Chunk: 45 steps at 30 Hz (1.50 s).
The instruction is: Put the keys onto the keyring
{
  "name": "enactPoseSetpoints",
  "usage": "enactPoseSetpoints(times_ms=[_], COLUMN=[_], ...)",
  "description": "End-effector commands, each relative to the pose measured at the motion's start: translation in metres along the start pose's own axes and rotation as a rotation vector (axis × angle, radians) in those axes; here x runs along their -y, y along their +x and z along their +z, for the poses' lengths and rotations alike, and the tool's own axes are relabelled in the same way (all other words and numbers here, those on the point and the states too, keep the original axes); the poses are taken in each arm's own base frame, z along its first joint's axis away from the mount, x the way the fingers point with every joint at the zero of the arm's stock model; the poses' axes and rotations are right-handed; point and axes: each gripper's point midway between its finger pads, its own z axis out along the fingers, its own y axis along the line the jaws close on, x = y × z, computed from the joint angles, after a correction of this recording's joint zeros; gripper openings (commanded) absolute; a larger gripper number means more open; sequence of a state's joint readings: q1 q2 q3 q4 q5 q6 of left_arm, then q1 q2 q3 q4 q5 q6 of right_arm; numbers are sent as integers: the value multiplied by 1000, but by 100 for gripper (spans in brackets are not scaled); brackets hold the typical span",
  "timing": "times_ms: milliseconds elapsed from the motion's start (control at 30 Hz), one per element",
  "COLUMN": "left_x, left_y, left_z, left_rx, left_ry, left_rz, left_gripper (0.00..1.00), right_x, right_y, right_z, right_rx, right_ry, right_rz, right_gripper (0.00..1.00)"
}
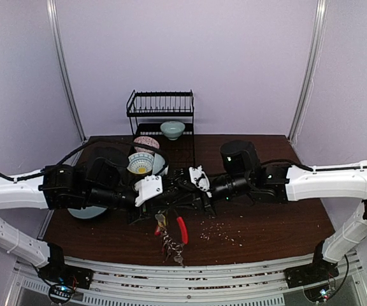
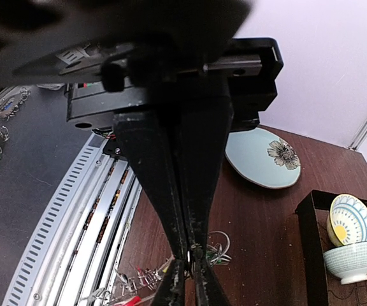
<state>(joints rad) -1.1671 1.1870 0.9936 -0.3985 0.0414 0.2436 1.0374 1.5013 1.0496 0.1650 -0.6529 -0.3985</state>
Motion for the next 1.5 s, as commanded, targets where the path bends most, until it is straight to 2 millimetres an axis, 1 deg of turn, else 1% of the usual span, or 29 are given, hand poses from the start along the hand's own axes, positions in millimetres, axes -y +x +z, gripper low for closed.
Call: enactPoseSetpoints(times_ms=[0,100,300,400,500,600,700,833,900,967,1033,1067,1167,1200,1300,1400,1467], left_x=[-7,-6,-4,-4,-4,-4,0,-3,-4,-4,-1,0,7,11,25,28,30], left_y=[-29,-31,-32,-34,-37,-38,-36,-28,-26,-26,-27,-27,-25,-25,-15,-14,-14], left_z=[-11,-12,-14,-16,-18,-20,-18,-15,-13,-11,-9,-8,-4,-3,0,-1,-1], left_rx=[119,126,138,147,168,185,179,142,129,123,123,122,99,89,51,26,24], left_ry=[-33,-26,-16,-16,-18,-16,6,-12,-18,-12,3,12,57,82,159,180,194], left_rz=[19,19,23,25,20,-3,-28,-49,-59,-66,-71,-74,-91,-92,-79,-68,-65], left_gripper=[0,0,0,0,0,0,0,0,0,0,0,0,0,0,0,0,0], right_x=[2,4,6,7,7,5,6,4,4,4,3,3,2,1,-7,-12,-13], right_y=[8,8,10,11,9,4,5,3,0,1,9,11,18,19,21,26,26], right_z=[6,7,9,10,11,7,0,-6,-6,-3,0,0,3,3,5,8,10], right_rx=[-44,-37,-37,-40,-41,-29,-14,-8,7,3,-24,-28,-35,-39,-37,-62,-66], right_ry=[-7,8,17,19,13,6,40,58,81,132,175,177,180,176,134,103,83], right_rz=[10,13,12,13,13,15,40,147,226,278,305,320,346,337,278,231,215], right_gripper=[8,12,15,9,0,0,21,40,47,49,49,47,34,31,25,22,24])
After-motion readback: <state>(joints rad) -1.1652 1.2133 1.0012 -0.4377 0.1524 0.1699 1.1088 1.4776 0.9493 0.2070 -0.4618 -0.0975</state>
